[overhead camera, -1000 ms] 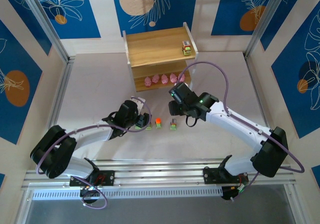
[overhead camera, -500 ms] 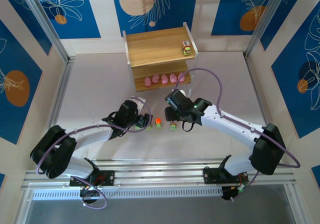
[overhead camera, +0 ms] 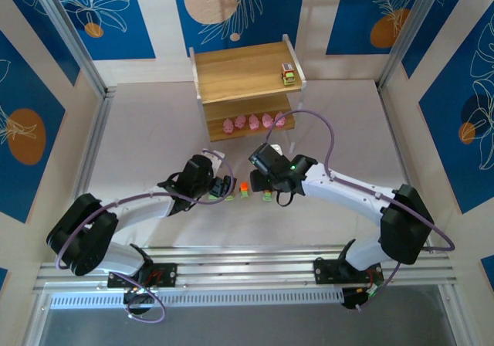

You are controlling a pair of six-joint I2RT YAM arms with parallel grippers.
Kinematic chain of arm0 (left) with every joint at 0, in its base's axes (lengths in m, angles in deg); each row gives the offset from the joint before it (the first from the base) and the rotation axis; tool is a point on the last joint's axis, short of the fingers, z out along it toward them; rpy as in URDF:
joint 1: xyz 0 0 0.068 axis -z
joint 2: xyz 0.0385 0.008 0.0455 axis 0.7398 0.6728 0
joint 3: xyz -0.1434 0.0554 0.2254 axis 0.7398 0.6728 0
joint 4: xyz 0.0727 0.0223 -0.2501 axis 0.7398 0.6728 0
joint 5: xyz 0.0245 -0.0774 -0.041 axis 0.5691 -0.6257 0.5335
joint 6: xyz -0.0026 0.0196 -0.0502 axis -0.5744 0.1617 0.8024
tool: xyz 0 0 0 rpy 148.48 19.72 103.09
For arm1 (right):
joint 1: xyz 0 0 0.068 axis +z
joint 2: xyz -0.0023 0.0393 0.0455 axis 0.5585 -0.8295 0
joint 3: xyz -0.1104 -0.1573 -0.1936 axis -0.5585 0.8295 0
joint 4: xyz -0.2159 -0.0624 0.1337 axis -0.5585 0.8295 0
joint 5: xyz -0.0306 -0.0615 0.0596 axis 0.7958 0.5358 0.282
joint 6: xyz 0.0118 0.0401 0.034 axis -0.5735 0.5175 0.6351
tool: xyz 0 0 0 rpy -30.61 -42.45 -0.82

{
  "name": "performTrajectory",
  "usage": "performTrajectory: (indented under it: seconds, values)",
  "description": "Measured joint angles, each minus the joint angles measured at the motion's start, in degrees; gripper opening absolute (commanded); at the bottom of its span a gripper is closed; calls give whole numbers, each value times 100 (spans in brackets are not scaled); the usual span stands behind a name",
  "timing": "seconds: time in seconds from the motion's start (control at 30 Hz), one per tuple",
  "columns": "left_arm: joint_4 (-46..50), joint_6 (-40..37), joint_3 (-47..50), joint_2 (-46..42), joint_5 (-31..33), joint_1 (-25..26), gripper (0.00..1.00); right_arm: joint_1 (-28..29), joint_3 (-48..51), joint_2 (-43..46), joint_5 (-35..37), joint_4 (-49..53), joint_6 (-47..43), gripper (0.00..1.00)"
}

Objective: Place and organize the plastic toys onto the shelf

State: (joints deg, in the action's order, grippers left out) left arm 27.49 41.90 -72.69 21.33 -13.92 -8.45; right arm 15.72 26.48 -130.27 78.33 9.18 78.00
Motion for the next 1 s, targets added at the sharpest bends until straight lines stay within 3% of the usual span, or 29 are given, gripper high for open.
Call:
performTrajectory:
  seconds: [1.0]
  values:
    - [0, 0, 0, 0, 2, 0, 82, 63, 33, -833, -7, -238, 258, 72]
